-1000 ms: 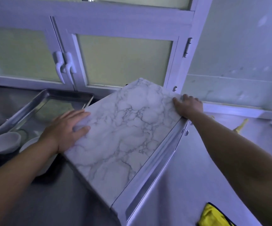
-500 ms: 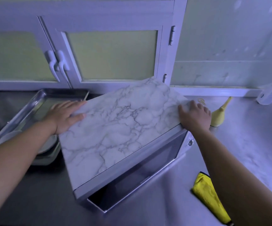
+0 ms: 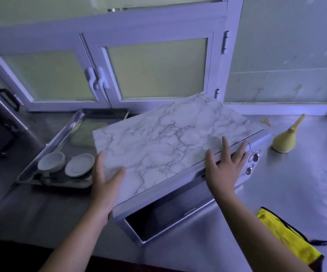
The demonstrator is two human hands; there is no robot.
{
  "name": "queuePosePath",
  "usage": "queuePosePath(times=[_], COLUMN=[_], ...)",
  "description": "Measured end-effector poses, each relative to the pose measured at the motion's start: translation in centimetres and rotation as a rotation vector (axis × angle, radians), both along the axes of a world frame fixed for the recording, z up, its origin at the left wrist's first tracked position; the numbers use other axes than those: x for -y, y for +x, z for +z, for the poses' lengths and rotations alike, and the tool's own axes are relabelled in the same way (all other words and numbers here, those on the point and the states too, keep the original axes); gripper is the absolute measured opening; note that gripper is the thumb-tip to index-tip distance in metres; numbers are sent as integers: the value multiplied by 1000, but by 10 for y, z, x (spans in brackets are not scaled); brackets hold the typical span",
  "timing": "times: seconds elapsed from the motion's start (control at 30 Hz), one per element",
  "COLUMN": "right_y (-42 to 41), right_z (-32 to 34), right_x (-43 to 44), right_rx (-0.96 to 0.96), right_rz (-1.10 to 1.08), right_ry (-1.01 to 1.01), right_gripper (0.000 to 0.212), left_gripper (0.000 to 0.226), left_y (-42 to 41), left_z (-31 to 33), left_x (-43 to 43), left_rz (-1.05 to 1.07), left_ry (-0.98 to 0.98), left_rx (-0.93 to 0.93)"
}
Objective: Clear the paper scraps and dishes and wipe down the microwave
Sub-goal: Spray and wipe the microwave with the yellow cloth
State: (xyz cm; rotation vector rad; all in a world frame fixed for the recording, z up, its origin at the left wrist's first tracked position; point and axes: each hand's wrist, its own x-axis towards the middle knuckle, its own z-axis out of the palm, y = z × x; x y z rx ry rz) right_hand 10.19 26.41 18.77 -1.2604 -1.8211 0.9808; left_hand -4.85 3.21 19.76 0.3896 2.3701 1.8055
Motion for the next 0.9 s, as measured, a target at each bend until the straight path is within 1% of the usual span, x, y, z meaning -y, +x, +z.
queuePosePath(times=[0.1,0.2,0.27,0.37,0.47,0.53,0.63,0.73,0.8,0.9], right_y=[-12,-22,-26,-34,-46,-53,-69,-96,-115,-144], right_z=[-2,-4,-5,-5,-9,-15,-22,-16,-12,-10], right_x=[48,76,84,86,89,89,88,90,87,81], right_rx=[-119,-194,-234,-339,-462,-505,-494,-453,-455,-409], right_rz=[41,54,30,-37,-123,-154,-189,-223,-245,-287], right_ry=[-67,-96,-107,-102,-99,-64,-3,17,15,45], right_gripper=[73,78,76,67,60,55,46,36,32,29], left_gripper=[77,75,71,66,65,66,68,63,60,62], left_y=[26,40,43,43,42,36,13,-22,-48,-84], left_z=[-3,-1,2,3,0,-1,0,3,5,8], left_x=[7,6,3,1,4,3,1,-5,-12,-24], left_rz=[-12,41,86,112,117,113,96,43,5,-66], left_ry=[122,196,258,314,348,371,403,408,386,367], left_rx=[129,142,158,181,201,223,239,263,274,287])
